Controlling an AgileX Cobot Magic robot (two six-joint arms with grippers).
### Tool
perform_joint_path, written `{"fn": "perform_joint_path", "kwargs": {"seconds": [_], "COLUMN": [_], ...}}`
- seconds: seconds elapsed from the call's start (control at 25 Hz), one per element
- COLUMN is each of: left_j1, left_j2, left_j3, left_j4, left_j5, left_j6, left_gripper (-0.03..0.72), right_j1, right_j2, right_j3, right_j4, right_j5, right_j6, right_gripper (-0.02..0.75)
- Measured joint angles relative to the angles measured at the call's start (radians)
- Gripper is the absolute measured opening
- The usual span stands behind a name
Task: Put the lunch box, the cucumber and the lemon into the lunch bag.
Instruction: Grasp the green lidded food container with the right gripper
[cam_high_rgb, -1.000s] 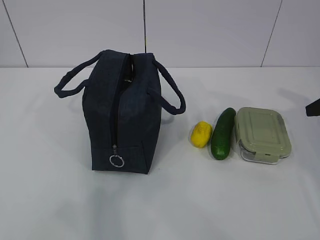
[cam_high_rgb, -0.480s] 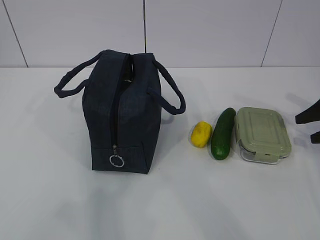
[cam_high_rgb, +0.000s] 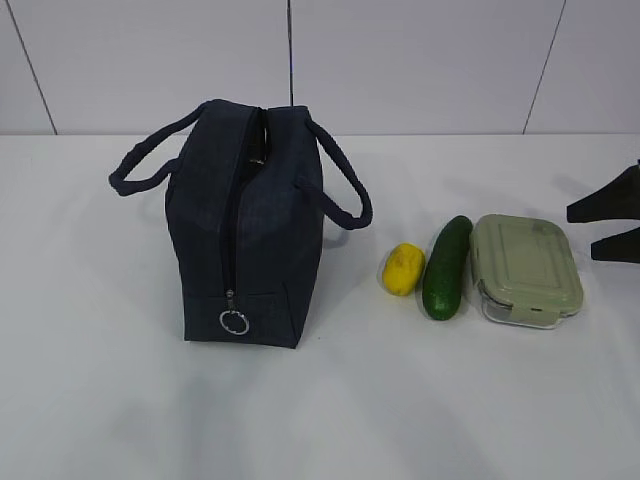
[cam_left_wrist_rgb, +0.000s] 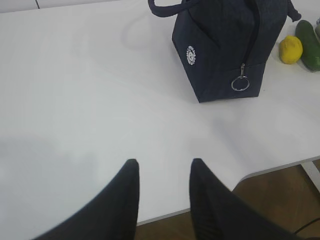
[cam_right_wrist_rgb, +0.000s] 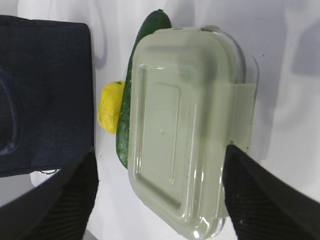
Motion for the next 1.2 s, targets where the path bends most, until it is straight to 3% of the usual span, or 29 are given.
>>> {"fn": "perform_joint_path", "kwargs": {"seconds": [1.2], "left_j1": [-0.006], "left_j2": [0.000], "left_j3": [0.000], "left_j4": [0.000], "left_j5": [0.000], "left_j6": [0.000], "left_gripper": [0.244], "right_j1": [0.011], "right_j2": [0.144], "right_j3": [-0.051], "right_j4": [0.040], "right_j5": [-0.006], "right_j6": [-0.103], "right_gripper": [0.588]}}
